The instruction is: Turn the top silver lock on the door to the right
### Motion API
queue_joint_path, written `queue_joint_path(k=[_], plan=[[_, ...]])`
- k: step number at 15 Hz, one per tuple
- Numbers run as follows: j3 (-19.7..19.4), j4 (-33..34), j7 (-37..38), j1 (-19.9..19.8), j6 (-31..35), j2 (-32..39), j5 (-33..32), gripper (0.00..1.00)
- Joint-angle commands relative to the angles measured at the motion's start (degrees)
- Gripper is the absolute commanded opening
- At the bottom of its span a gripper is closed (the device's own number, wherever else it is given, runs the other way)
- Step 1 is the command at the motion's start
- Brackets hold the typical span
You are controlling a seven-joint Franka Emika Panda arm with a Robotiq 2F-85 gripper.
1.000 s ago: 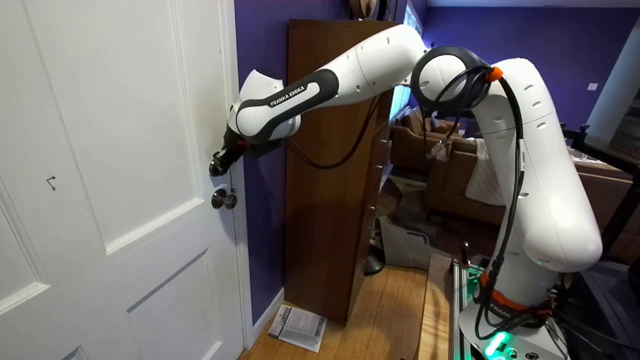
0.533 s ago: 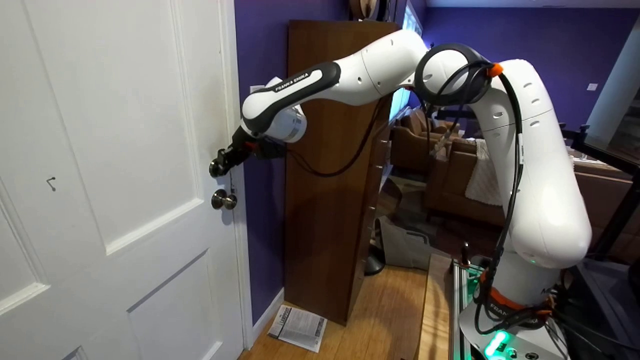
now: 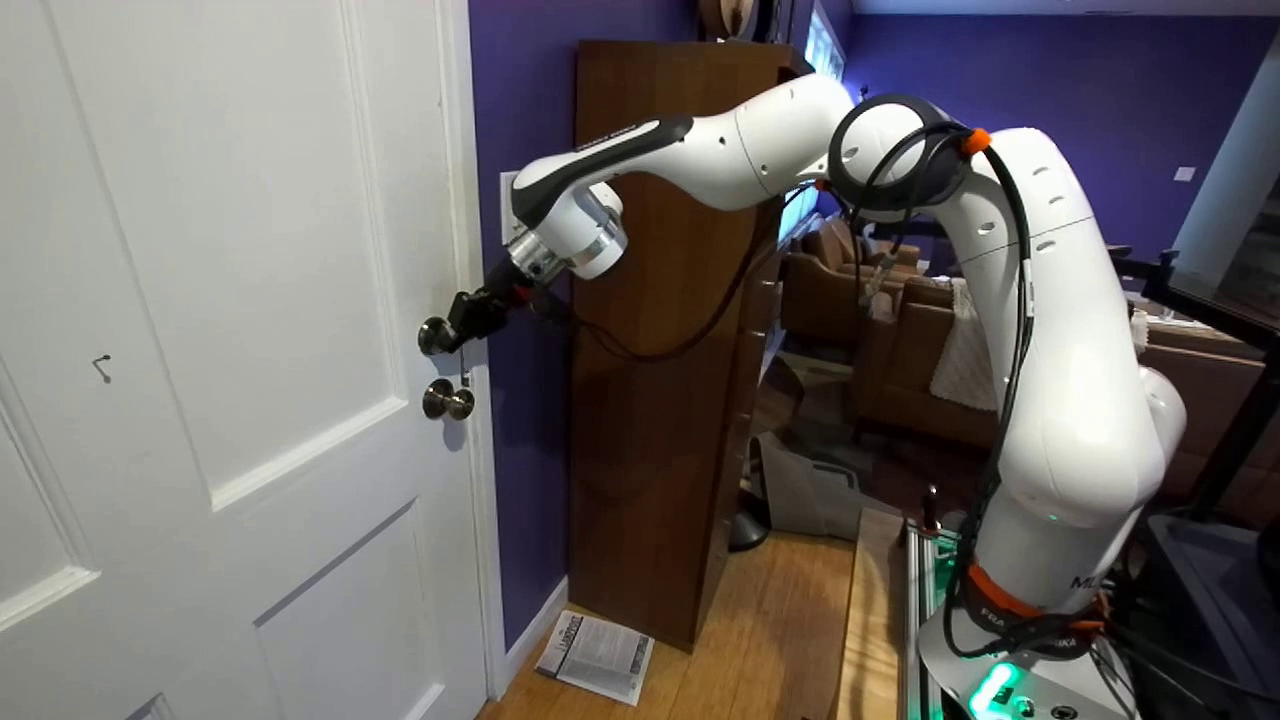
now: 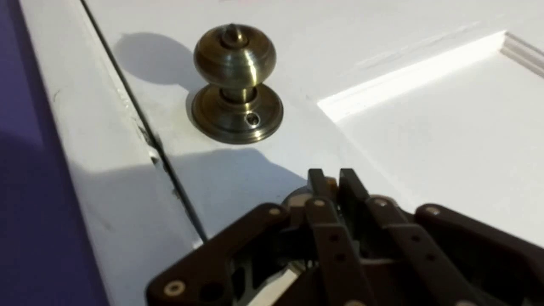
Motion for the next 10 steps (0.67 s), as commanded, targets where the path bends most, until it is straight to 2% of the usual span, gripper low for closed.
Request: queue_joint_path(k=[1,3,5,6,7,10], plan=[[-3.0,1.9,-4.4,-0.3,-11.3,0.0,6.7,0.04],[-6.3,2.8,-4.9,1.0,-16.0,0.1,8.9,0.04],[-9.9,2.7,-4.2,3.3,-17.9,-0.6,8.5,0.04],[-11.6,2.4,-3.3,4.6,-17.3,-1.1,7.6,0.25],[-13.6,1.4,-2.1,6.5,-15.8,-2.1,5.6,0.4],[-18.1,-2.6,1.6,12.5,-10.0,-5.5,-0.7,0.61]])
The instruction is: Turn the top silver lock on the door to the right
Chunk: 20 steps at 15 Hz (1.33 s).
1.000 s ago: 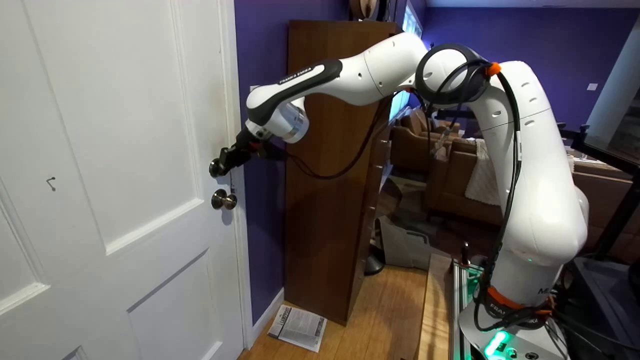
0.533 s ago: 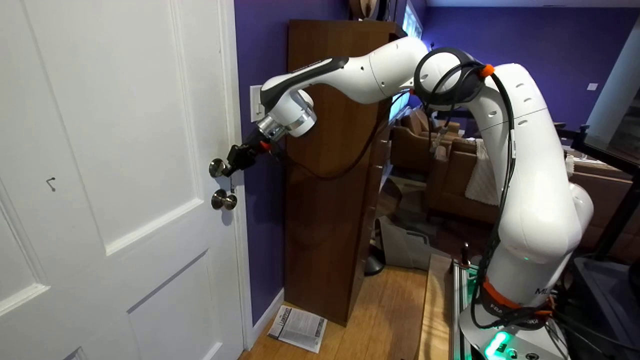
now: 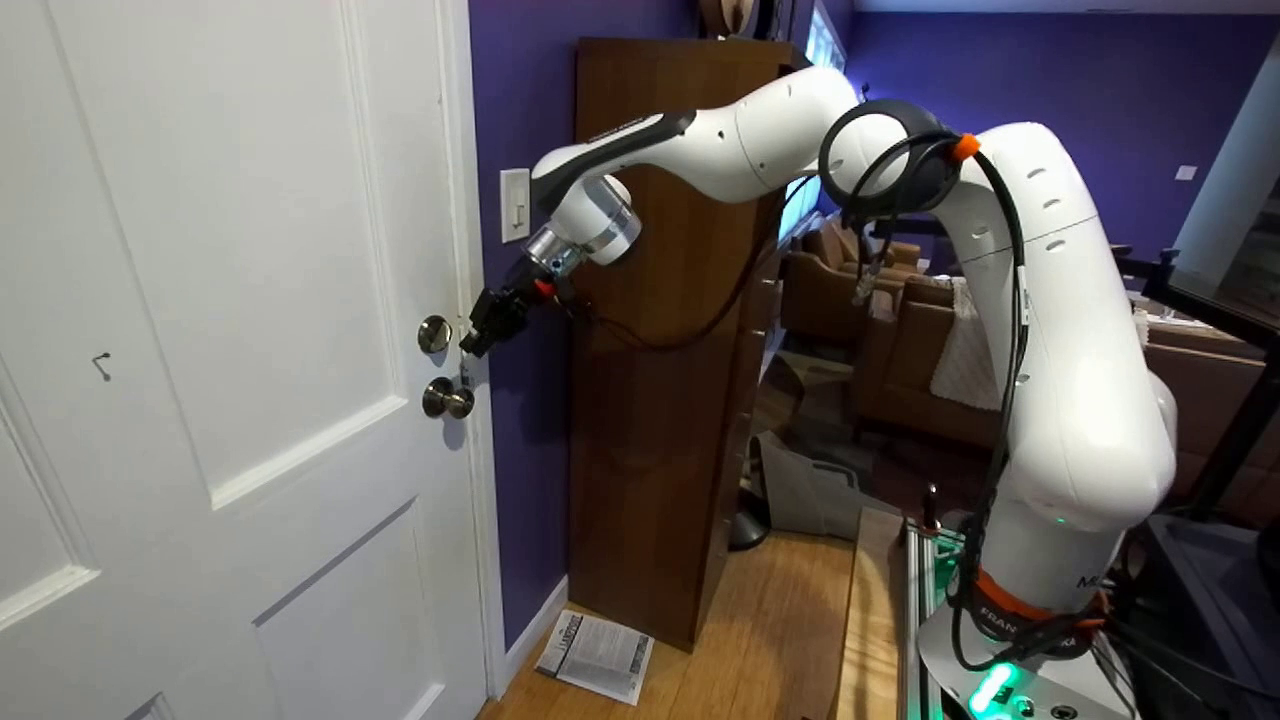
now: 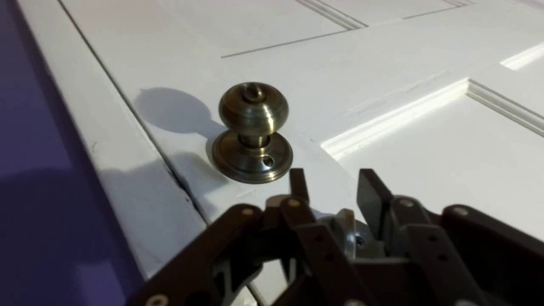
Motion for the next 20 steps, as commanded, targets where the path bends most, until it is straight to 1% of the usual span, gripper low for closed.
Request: queue_joint_path(k=[1,3,5,7,9,11,12,13,14,15,16,18,20], plan=[[-5.5,-6.5,5.6,7.6,6.5,-5.8,-7.9,0.69],[-6.5,-10.3,9.9,11.2,10.7,-8.9,-14.3,0.85],[-7.1,-14.8,16.3,14.5,14.0,-12.7,-22.3,0.99],[-8.1,-19.1,23.7,17.4,16.2,-16.4,-31.5,1.0],[-10.0,-23.6,31.9,20.7,16.6,-21.2,-41.5,1.0],[-14.3,-26.8,39.6,25.7,15.4,-25.7,-51.2,1.0],[-17.1,-28.4,43.6,28.8,15.0,-27.9,-56.0,1.0],[-17.9,-29.2,47.2,30.1,13.4,-30.0,-60.9,0.99],[-17.4,-30.3,50.8,30.3,13.4,-31.8,-65.6,1.0],[-13.9,-30.9,54.0,27.7,11.6,-33.6,-70.0,1.0],[-12.8,-31.7,55.6,27.4,10.0,-35.3,-71.9,1.0],[-10.3,-34.0,52.8,26.3,10.7,-38.8,-65.9,1.0],[-8.7,-35.2,52.2,25.7,9.9,-41.1,-64.0,1.0]])
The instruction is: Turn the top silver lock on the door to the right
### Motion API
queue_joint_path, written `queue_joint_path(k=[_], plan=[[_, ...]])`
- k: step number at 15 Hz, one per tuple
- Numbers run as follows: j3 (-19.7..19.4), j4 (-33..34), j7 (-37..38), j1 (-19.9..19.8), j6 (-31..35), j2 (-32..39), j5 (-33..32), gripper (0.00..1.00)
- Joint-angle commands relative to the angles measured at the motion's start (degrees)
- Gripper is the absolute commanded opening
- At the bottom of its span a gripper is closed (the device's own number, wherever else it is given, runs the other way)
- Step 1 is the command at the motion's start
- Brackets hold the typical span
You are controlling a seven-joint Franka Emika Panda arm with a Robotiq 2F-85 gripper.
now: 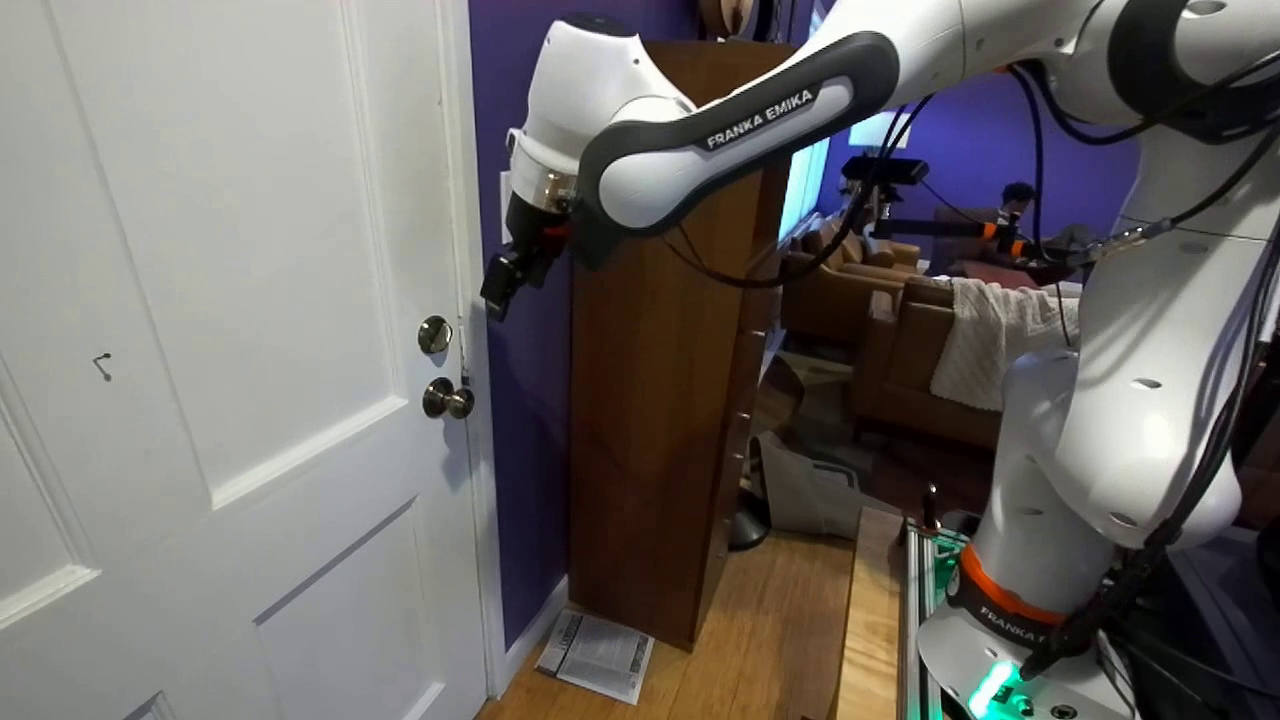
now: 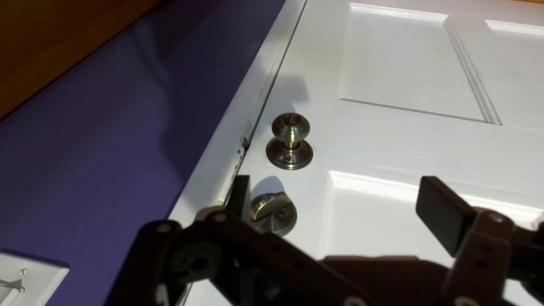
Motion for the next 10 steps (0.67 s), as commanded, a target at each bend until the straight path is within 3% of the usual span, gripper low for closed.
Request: queue_joint_path(k=[1,4,5,10], plan=[[3.3,-4.9,-0.9,-2.0,-2.7,-6.2,3.7,1.0],[3.9,-6.4,-3.1,-3.2,-6.9,-8.6,5.1,1.0],[4.9,-3.6,-1.1,-3.4,-5.1,-5.9,3.7,1.0],[5.6,-3.4,-1.3,-4.0,-5.4,-6.0,3.7,1.0]])
